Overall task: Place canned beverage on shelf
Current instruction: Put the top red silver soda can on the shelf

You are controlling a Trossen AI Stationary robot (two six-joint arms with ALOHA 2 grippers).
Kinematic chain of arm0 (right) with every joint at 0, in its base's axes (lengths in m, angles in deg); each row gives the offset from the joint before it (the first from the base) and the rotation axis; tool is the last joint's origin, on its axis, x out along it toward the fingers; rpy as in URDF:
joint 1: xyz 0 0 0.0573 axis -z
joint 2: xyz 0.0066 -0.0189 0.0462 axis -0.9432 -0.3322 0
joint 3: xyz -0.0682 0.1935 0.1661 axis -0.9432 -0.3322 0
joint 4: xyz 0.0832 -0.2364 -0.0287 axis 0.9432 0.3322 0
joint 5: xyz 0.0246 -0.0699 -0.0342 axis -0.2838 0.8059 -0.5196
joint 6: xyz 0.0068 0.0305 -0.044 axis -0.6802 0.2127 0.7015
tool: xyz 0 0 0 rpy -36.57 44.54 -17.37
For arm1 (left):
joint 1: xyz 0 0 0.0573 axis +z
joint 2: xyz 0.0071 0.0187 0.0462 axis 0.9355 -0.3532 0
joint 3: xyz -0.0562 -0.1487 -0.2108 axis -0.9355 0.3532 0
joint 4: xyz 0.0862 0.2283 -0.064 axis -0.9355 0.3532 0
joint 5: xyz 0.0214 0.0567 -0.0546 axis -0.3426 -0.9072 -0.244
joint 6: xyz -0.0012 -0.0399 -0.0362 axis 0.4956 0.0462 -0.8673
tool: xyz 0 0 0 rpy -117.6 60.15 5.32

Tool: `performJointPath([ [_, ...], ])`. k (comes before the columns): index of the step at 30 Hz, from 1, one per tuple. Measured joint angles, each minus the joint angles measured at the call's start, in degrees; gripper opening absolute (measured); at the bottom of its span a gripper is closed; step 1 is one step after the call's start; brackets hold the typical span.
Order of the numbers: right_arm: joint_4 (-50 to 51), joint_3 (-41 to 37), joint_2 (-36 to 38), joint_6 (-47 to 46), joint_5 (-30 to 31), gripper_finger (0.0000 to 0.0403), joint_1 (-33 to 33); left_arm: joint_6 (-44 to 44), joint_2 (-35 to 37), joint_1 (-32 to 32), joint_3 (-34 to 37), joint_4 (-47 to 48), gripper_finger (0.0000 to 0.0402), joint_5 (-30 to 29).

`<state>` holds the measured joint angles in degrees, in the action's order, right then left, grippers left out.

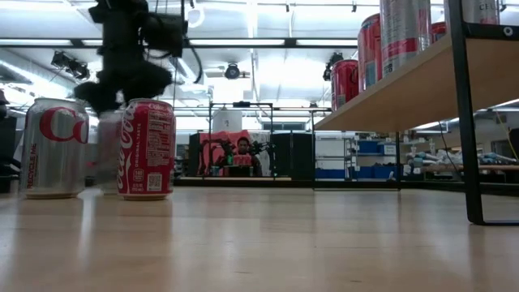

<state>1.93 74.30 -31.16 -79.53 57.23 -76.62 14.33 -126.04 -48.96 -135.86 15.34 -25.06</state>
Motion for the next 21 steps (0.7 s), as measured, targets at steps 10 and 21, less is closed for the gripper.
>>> performJointPath([
  [10, 1.78, 0.00, -0.29, -0.05, -0.88, 0.0236, 1.18, 5.46, -7.36, 0.87, -15.88, -2.24, 0.0310, 0.85],
  [21, 8.81, -0.02, 0.62, -2.82, 0.43, 0.0236, 1.18, 13.20, -26.96, -8.71, -45.11, 4.78, 0.0309, 1.38],
])
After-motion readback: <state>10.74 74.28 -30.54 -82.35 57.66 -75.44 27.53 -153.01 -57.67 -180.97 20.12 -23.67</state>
